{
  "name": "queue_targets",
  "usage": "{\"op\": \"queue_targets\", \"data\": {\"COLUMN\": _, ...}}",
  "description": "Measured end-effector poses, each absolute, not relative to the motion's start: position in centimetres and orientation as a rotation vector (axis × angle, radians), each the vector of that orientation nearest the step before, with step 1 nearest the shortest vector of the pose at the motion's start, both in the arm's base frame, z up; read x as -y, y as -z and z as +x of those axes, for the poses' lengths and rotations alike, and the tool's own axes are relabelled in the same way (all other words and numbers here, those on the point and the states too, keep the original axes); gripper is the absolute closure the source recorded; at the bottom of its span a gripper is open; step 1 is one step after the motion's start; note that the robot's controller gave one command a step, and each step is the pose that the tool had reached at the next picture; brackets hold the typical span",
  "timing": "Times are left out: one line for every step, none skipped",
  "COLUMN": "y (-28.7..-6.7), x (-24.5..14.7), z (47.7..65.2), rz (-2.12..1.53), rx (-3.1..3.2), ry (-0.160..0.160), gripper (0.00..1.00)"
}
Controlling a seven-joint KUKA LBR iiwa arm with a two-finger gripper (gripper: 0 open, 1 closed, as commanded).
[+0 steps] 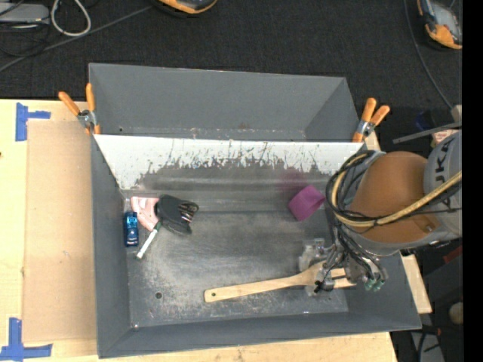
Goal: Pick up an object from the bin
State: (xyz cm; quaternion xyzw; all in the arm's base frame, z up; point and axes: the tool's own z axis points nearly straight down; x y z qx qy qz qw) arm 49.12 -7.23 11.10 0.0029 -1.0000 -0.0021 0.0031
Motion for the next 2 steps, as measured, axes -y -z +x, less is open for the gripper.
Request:
{"op": "queue_targets", "data": {"y": -14.9, "x": 7.2, "z": 49.0, "rz": 0.014, "rx": 3.131, "ry": 0.008, "gripper": 1.00}}
{"op": "queue_targets", "data": {"y": -18.6, "x": 7.1, "z": 48.9, "rz": 0.016, "rx": 3.126, "ry": 0.009, "gripper": 1.00}}
